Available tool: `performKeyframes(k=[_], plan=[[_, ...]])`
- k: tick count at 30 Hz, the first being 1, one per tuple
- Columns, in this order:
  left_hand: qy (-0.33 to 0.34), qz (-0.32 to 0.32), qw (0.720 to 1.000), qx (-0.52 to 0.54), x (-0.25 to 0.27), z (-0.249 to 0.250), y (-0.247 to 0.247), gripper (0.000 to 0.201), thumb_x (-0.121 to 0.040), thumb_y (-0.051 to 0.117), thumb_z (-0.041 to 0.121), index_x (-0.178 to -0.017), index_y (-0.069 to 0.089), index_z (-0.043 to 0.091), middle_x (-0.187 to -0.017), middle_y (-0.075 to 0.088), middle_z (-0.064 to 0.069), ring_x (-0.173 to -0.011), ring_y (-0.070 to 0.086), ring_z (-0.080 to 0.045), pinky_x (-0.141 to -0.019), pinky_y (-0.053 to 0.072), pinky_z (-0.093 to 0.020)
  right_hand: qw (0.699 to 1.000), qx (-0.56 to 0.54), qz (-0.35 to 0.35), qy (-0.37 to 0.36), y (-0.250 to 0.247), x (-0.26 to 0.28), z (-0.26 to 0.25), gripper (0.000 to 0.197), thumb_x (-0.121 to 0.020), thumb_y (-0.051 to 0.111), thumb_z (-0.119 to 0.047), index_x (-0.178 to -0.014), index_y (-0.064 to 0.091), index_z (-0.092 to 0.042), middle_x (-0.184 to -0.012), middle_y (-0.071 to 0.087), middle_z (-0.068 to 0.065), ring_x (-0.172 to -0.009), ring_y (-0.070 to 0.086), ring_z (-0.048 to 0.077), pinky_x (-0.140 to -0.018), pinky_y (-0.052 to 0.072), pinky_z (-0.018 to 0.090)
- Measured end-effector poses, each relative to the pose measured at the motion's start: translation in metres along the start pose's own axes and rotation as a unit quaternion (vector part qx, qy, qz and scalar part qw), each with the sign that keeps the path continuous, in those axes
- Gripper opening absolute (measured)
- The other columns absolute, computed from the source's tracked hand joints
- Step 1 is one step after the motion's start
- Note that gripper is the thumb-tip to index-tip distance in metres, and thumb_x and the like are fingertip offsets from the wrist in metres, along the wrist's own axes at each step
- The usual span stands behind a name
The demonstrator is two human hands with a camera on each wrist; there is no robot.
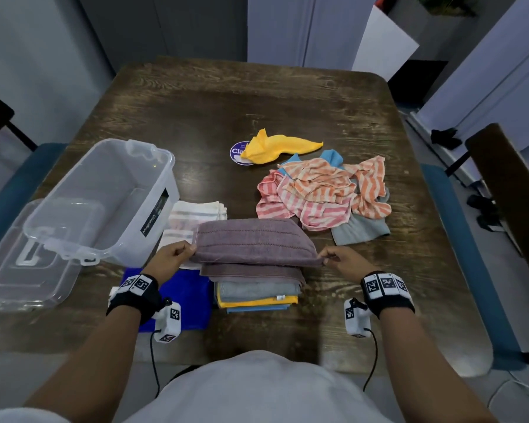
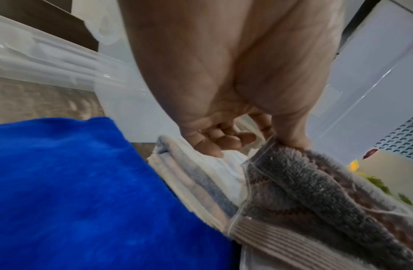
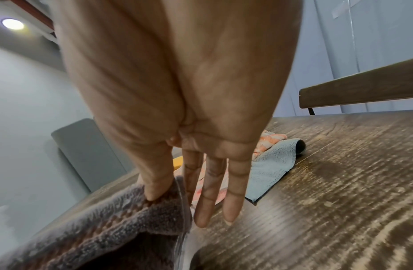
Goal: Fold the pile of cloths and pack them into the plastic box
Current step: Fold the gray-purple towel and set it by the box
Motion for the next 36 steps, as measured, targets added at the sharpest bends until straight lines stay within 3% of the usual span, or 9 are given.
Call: performKeyframes(k=[4,8,11,15,20,22,29,32,36], plan=[[-0.029,-0.007,0.999,0.020,0.014,-0.009,0.005,0.031,-0.106,0.047,0.029,-0.096,0.058,0.002,-0.082,0.057,-0.010,-0.077,0.052,-0.020,-0.071,0.048,-0.030,1.000,0.001,0.001,0.010,0.007,0.002,0.003,0.018,-0.100,0.056,-0.005,-0.092,0.069,-0.015,-0.089,0.065,-0.004,-0.082,0.056,0.004,-0.066,0.039,0.006],[-0.035,0.018,0.995,0.093,0.018,-0.019,0.007,0.020,-0.106,0.047,0.025,-0.092,0.057,0.014,-0.087,0.063,-0.009,-0.079,0.062,-0.021,-0.072,0.051,-0.032,1.000,-0.011,0.016,0.015,0.014,0.003,0.004,0.020,-0.099,0.058,-0.005,-0.091,0.072,-0.017,-0.093,0.068,-0.003,-0.089,0.060,0.007,-0.076,0.044,0.023],[-0.054,-0.004,0.995,0.087,0.018,-0.020,0.011,0.019,-0.106,0.048,0.020,-0.093,0.060,0.012,-0.093,0.070,-0.011,-0.074,0.069,-0.016,-0.068,0.053,-0.027,1.000,0.000,0.013,0.024,0.021,0.004,0.002,0.019,-0.097,0.060,-0.002,-0.091,0.074,-0.013,-0.087,0.066,-0.011,-0.081,0.056,-0.003,-0.068,0.041,0.019],[-0.085,0.026,0.993,0.077,0.012,-0.019,0.019,0.028,-0.100,0.060,0.027,-0.078,0.059,0.010,-0.084,0.070,-0.014,-0.062,0.069,-0.010,-0.063,0.052,-0.023,0.999,0.007,0.025,0.040,0.028,0.002,0.001,0.020,-0.093,0.065,-0.002,-0.086,0.076,-0.016,-0.087,0.070,-0.007,-0.080,0.059,-0.003,-0.068,0.044,0.020],[-0.051,0.123,0.988,0.079,0.012,-0.015,0.014,0.027,-0.091,0.073,0.021,-0.074,0.056,0.008,-0.066,0.065,-0.009,-0.051,0.063,-0.004,-0.055,0.053,-0.016,0.995,-0.005,0.071,0.068,0.026,0.008,0.009,0.017,-0.092,0.070,-0.010,-0.081,0.073,-0.022,-0.089,0.071,0.001,-0.084,0.065,0.016,-0.063,0.051,0.029],[-0.039,0.139,0.987,0.069,0.013,-0.015,0.013,0.027,-0.092,0.072,0.020,-0.075,0.056,0.007,-0.065,0.064,-0.009,-0.050,0.062,-0.003,-0.054,0.053,-0.015,0.994,0.004,0.088,0.058,0.026,0.011,0.010,0.016,-0.093,0.068,-0.010,-0.081,0.070,-0.021,-0.088,0.070,0.005,-0.086,0.065,0.022,-0.070,0.053,0.035],[-0.055,0.102,0.992,-0.053,0.012,-0.029,0.022,0.030,-0.093,0.070,0.018,-0.072,0.050,0.011,-0.066,0.061,-0.008,-0.060,0.059,-0.018,-0.060,0.049,-0.028,0.994,0.044,0.047,0.088,0.039,0.012,0.013,0.024,-0.092,0.069,-0.007,-0.077,0.069,-0.025,-0.090,0.071,0.000,-0.090,0.066,0.019,-0.074,0.053,0.034],[-0.064,0.076,0.973,-0.208,0.007,-0.026,0.033,0.035,-0.093,0.069,0.022,-0.068,0.045,0.016,-0.071,0.056,-0.007,-0.075,0.057,-0.028,-0.064,0.035,-0.032,0.992,0.089,0.007,0.093,0.048,0.008,0.008,0.019,-0.087,0.073,-0.002,-0.079,0.072,-0.019,-0.088,0.068,-0.002,-0.091,0.065,0.017,-0.076,0.047,0.028],[-0.083,0.072,0.967,-0.229,0.003,-0.015,0.045,0.028,-0.094,0.066,0.019,-0.075,0.046,0.012,-0.080,0.057,-0.011,-0.086,0.058,-0.031,-0.072,0.039,-0.034,0.989,0.115,0.000,0.091,0.055,0.002,0.006,0.014,-0.086,0.071,0.000,-0.087,0.076,-0.013,-0.095,0.072,0.004,-0.092,0.063,0.018,-0.080,0.044,0.025]])
Point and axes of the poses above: each hand's wrist, its own x-axis away from the middle knuckle, its own y-axis out of the palm, z = x × y, the point moved 2 cm from there along -x, towards the middle knuckle
